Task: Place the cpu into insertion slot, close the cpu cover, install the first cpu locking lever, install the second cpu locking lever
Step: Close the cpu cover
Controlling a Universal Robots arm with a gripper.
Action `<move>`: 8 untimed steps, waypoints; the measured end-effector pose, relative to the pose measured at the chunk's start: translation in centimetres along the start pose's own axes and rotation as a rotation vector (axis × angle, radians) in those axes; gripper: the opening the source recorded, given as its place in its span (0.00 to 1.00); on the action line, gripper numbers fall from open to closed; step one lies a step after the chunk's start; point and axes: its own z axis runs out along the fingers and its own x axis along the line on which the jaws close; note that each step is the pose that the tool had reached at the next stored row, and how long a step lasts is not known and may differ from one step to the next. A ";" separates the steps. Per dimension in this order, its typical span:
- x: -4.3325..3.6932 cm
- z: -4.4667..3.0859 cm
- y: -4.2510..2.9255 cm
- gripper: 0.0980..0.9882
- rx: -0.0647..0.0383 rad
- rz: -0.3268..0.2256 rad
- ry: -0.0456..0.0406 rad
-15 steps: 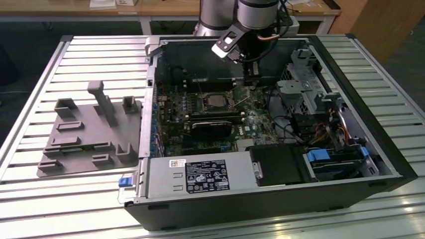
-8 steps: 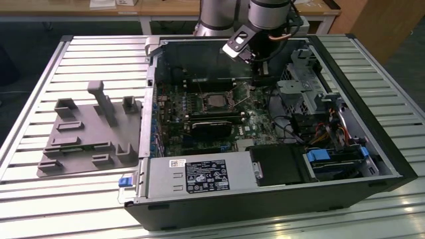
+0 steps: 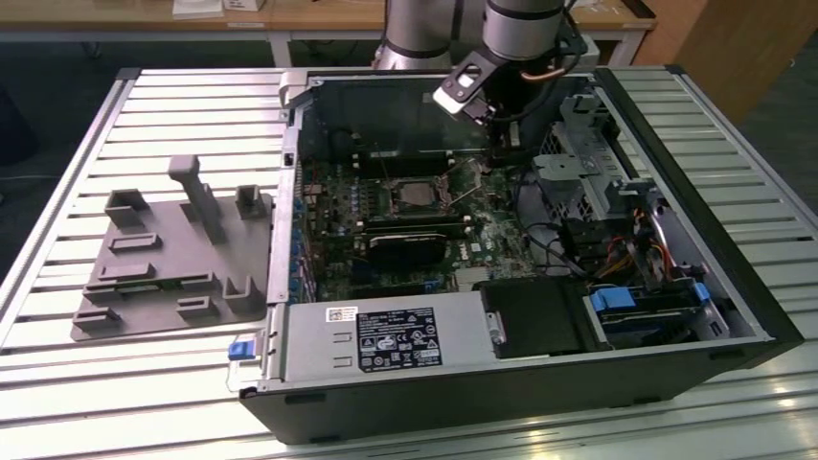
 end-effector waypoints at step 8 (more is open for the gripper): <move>-0.01 0.97 0.09 0.00 0.007 0.010 -0.0011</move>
